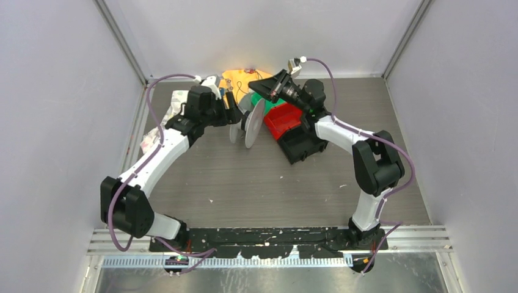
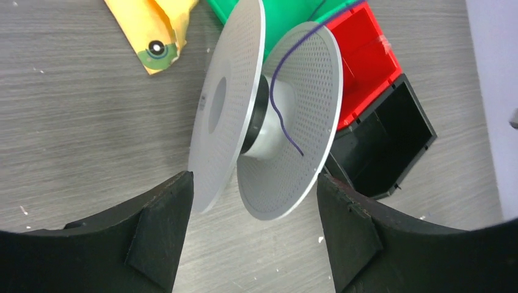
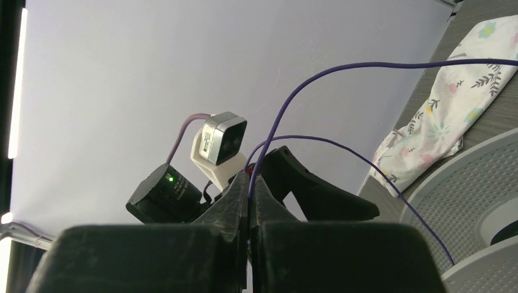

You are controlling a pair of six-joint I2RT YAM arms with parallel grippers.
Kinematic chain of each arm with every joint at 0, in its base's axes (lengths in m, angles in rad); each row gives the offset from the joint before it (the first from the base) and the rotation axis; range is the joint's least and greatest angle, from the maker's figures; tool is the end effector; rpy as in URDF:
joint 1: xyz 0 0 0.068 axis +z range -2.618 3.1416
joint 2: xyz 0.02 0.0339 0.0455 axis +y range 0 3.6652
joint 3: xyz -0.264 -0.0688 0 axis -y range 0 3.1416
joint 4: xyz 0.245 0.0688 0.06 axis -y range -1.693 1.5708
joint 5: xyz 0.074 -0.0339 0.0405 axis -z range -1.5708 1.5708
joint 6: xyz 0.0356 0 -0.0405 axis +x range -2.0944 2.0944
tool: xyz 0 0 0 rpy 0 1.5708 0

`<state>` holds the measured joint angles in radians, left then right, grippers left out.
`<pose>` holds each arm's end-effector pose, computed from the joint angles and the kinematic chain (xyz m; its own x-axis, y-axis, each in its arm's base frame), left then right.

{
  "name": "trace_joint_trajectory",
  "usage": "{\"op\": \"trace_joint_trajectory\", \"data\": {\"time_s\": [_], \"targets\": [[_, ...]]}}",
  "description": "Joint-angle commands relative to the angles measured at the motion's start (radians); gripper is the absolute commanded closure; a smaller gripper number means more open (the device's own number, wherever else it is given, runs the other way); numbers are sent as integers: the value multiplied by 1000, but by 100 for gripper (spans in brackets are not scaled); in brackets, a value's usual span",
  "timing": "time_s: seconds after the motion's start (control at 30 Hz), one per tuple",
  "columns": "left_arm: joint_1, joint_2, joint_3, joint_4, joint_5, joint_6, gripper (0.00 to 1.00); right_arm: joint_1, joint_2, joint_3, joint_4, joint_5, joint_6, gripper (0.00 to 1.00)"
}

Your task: Wrap the cables

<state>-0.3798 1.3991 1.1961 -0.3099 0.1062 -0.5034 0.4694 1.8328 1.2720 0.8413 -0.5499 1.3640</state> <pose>0.2979 -0.1230 0.3293 -0.6184 -0.2696 -0.7381 0.1782 0.8667 -0.4659 0.3733 0.2102 0.3179 -0.7651 0.5476 -0.3389 -0.4128 -0.0131 0.9107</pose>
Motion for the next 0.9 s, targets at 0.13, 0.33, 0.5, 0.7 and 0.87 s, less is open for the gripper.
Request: {"op": "trace_joint_trajectory", "data": {"time_s": [0.13, 0.33, 0.5, 0.7, 0.87], "targets": [[-57, 98, 118, 57, -229, 104, 25, 3, -49, -4, 91, 19, 35, 99], [-57, 134, 130, 95, -238, 101, 25, 5, 9, 27, 190, 22, 111, 100], [-56, 147, 133, 124, -234, 82, 25, 17, 38, 63, 205, 21, 135, 99], [-56, 130, 124, 124, -206, 78, 25, 30, 58, 74, 200, 24, 130, 99], [-56, 95, 89, 118, -180, 79, 25, 30, 85, 83, 197, 26, 119, 99]]}}
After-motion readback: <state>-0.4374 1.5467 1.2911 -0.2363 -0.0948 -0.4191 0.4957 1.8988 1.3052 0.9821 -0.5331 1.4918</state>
